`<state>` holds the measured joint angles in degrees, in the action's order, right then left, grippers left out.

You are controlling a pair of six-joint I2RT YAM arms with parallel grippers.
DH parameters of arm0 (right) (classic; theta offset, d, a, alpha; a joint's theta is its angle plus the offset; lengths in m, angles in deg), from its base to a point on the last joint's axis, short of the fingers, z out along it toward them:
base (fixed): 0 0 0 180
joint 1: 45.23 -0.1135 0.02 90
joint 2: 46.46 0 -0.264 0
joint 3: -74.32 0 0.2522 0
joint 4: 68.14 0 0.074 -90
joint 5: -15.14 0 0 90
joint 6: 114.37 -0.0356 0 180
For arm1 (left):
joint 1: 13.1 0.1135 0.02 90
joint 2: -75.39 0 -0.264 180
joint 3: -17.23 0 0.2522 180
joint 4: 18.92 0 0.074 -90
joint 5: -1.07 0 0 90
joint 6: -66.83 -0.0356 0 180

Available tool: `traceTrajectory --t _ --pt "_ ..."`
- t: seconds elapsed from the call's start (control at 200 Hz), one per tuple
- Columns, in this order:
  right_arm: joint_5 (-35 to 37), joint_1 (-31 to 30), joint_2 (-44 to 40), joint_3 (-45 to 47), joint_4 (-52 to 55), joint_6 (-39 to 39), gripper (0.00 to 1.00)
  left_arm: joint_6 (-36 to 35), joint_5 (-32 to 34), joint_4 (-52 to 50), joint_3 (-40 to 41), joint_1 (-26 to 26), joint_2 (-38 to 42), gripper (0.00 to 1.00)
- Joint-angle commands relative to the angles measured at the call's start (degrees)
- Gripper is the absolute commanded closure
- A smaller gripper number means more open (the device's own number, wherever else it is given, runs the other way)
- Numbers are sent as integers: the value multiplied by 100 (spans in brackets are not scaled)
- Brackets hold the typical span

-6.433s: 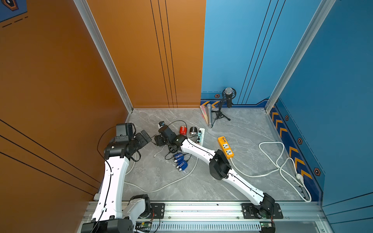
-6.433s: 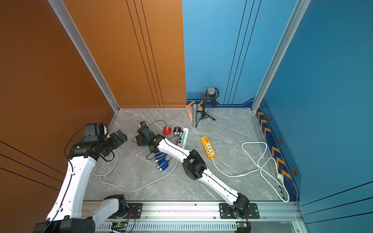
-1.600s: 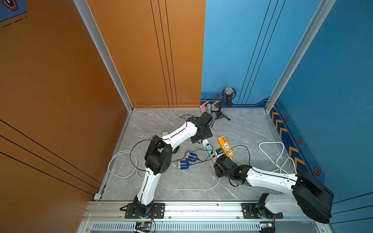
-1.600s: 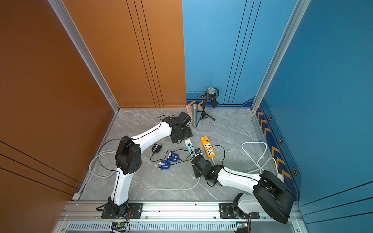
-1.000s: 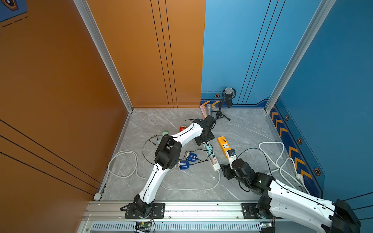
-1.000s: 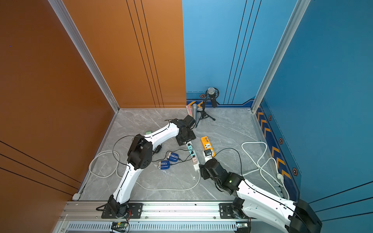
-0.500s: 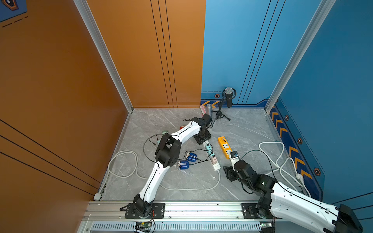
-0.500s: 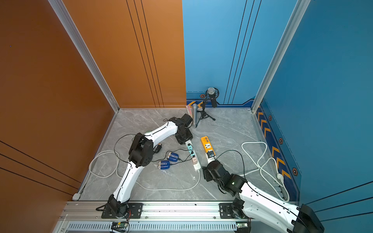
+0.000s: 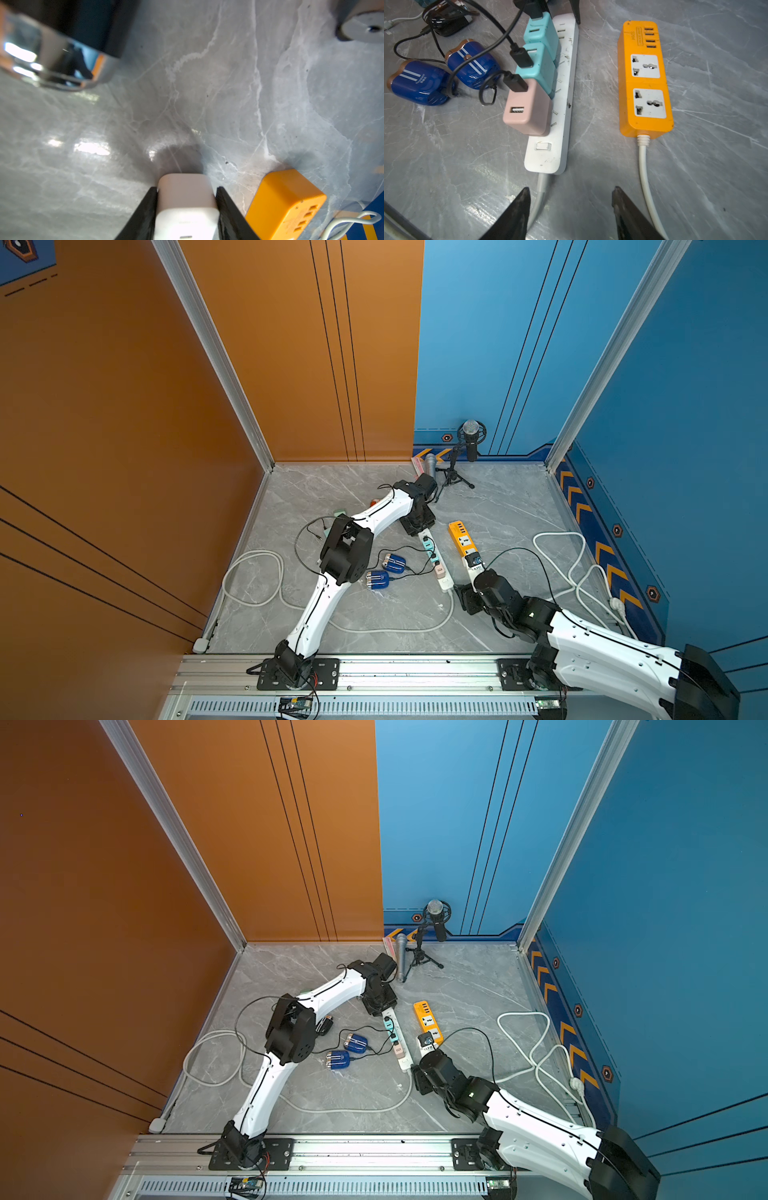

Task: Unplug the electric shaver
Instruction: Remove the plug from the socket.

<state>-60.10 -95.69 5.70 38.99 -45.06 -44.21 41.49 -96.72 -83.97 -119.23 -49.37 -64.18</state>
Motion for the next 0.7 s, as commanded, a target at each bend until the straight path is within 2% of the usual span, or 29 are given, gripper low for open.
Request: traceTrajectory --t 0.0,0.195,0.395,0.696 --pt "-3 -102 176 -94 -529 362 37 269 -305 -209 122 -48 -64 65" --pt "-218 -181 750 -245 -971 532 38 392 -410 -204 181 -99 -62 65" --pt "57 -201 1276 -289 -1506 497 40 392 -392 -206 219 -108 -27 66" --pt "207 -192 2006 -577 -1977 549 49 435 -442 -214 279 -152 -52 66"
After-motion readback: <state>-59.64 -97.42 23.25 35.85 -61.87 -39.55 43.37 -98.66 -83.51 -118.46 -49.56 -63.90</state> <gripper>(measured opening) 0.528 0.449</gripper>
